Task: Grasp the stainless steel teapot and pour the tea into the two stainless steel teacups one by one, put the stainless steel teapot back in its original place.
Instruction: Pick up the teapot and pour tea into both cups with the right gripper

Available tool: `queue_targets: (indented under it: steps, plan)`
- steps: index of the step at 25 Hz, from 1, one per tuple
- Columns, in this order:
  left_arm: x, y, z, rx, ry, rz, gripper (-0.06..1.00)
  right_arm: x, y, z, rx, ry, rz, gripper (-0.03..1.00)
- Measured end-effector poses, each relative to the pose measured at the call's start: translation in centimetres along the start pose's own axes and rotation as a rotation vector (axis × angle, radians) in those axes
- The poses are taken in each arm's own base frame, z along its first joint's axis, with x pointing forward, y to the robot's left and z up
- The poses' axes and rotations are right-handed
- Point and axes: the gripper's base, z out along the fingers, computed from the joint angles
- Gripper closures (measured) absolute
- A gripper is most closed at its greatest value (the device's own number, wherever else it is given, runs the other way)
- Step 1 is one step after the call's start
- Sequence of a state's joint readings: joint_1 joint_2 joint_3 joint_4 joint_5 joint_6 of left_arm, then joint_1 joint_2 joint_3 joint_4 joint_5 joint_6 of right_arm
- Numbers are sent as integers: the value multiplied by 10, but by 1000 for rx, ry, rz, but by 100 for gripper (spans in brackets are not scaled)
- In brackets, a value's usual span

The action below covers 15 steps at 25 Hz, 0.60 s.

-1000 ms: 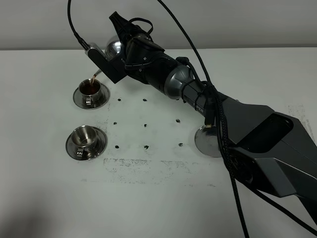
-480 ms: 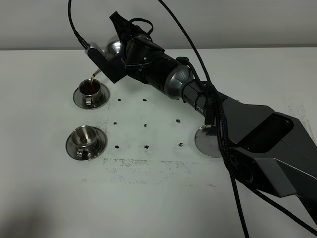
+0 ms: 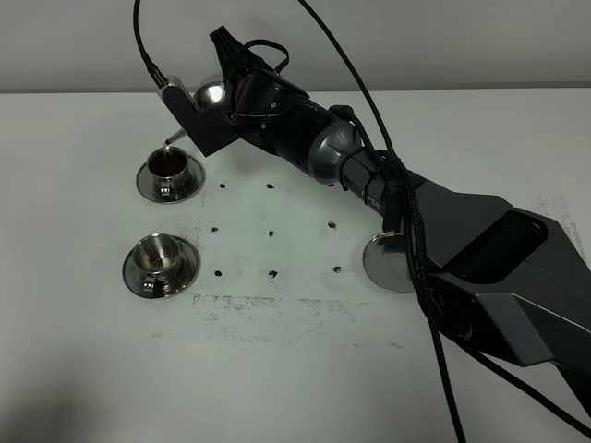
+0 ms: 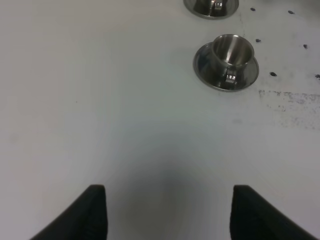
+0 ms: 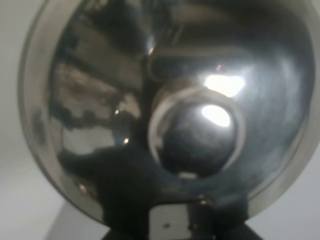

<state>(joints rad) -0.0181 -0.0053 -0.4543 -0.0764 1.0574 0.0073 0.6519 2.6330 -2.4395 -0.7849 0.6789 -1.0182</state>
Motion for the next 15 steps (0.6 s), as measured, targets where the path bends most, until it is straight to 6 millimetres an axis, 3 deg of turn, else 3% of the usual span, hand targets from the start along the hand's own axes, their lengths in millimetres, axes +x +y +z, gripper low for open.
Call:
queue_targets:
  steps: [9, 15]
  plan:
    - [0, 0, 0, 0, 0, 0, 42, 9, 11, 1, -154, -35, 161, 79]
    - [0, 0, 0, 0, 0, 0, 42, 22, -6, -25, -230, -92, 323, 79]
